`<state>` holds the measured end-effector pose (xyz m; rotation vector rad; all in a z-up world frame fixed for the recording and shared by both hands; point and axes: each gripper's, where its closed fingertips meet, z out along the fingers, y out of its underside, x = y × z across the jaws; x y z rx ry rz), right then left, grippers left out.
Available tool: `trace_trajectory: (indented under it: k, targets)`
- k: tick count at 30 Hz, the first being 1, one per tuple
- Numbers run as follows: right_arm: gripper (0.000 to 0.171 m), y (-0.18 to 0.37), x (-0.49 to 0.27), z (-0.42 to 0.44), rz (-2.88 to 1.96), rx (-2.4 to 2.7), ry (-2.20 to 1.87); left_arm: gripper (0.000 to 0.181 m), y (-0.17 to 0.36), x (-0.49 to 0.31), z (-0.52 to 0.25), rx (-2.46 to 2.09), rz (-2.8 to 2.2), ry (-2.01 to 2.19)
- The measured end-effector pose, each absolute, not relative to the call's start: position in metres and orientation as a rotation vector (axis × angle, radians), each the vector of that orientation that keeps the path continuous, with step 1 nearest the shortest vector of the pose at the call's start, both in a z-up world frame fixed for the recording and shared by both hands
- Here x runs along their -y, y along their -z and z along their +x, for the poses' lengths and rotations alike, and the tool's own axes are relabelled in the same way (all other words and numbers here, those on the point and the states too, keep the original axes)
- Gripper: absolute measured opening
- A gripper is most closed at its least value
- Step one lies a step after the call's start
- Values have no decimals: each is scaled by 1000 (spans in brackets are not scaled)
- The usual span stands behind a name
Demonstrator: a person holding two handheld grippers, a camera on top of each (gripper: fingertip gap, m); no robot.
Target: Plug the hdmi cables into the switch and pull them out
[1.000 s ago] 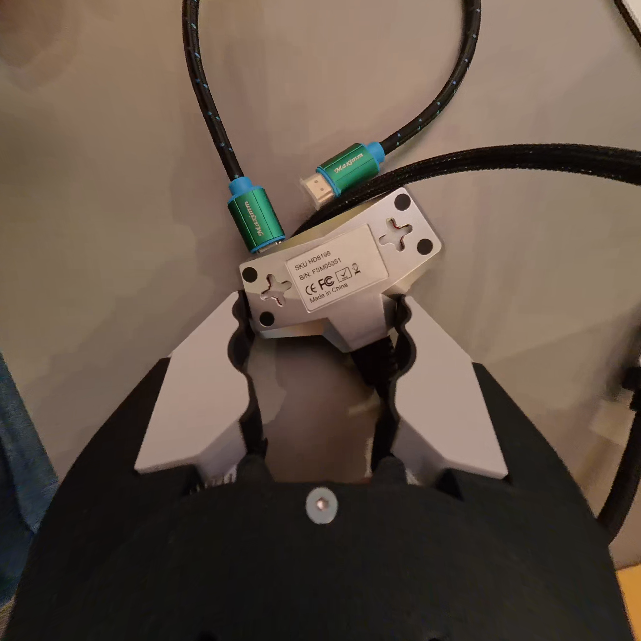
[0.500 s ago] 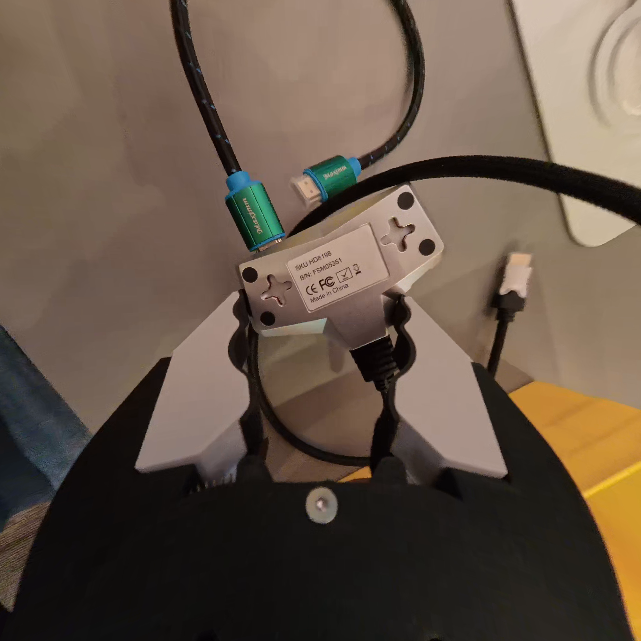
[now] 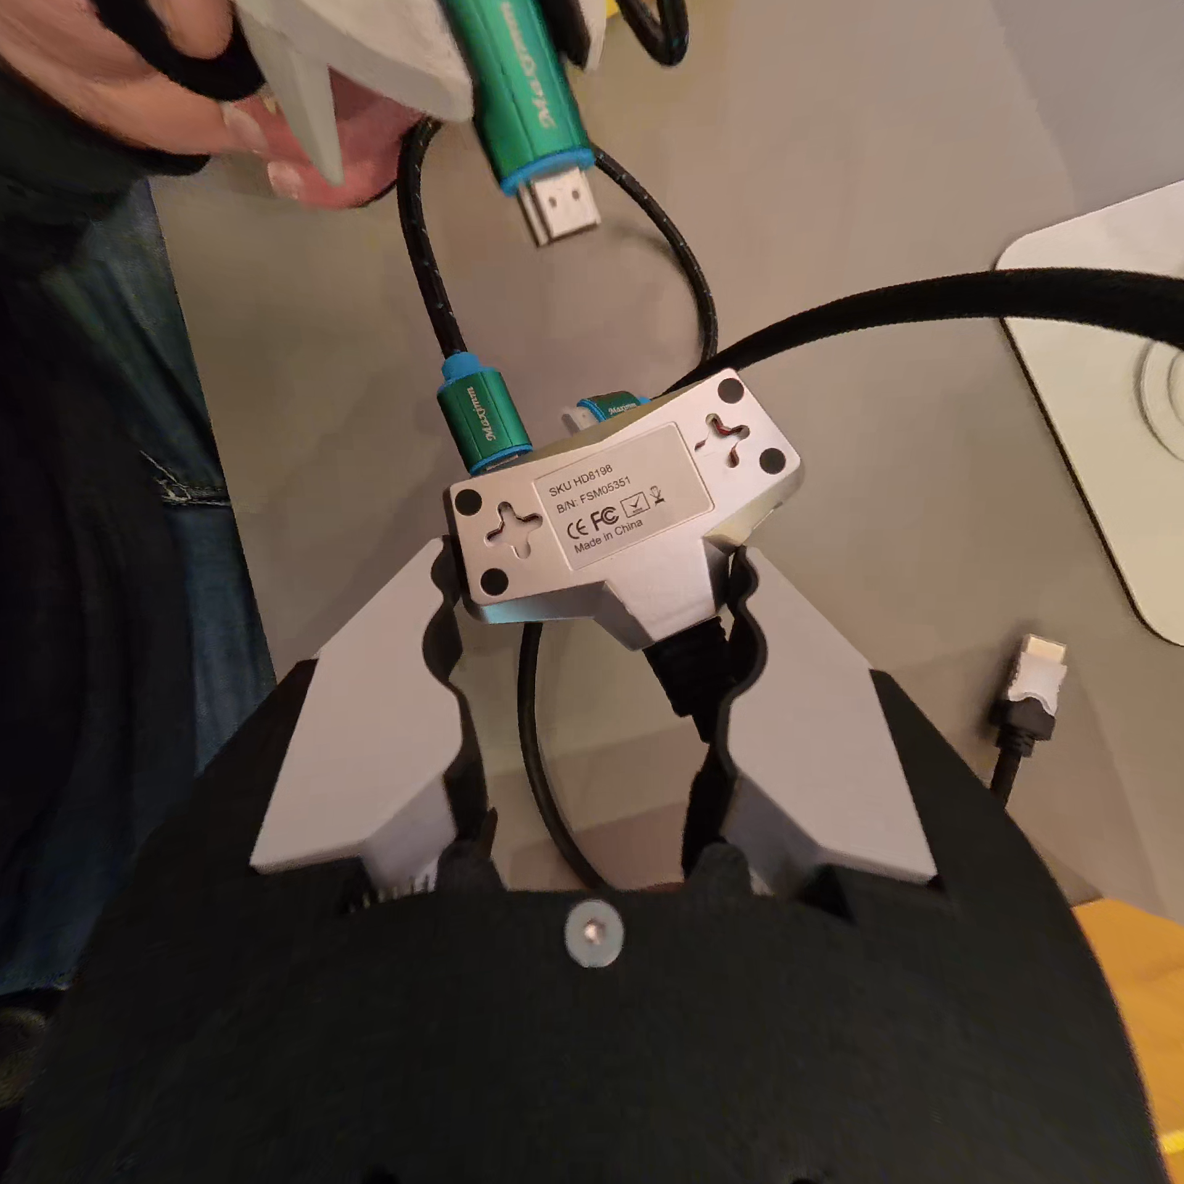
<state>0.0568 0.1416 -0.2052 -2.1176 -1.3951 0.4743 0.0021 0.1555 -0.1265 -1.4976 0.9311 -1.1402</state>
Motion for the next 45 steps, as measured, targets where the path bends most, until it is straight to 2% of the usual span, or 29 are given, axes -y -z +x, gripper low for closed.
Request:
trace_trajectory:
  k: [10,20,30,45]
  targets:
    - [83,200,-129,46,-2016,1446,-631,21,108,-162,-12,-1031,-1505,982]
    - [83,186,-122,39,-1935,1379,-839,21,154,-162,4,-1217,-1615,868]
    - [82,174,-114,45,-1881,1305,-1006,21,141,-149,14,-1124,-1557,1040]
    - [82,170,-109,48,-1865,1288,-1030,21,136,-145,18,-939,-1448,1165]
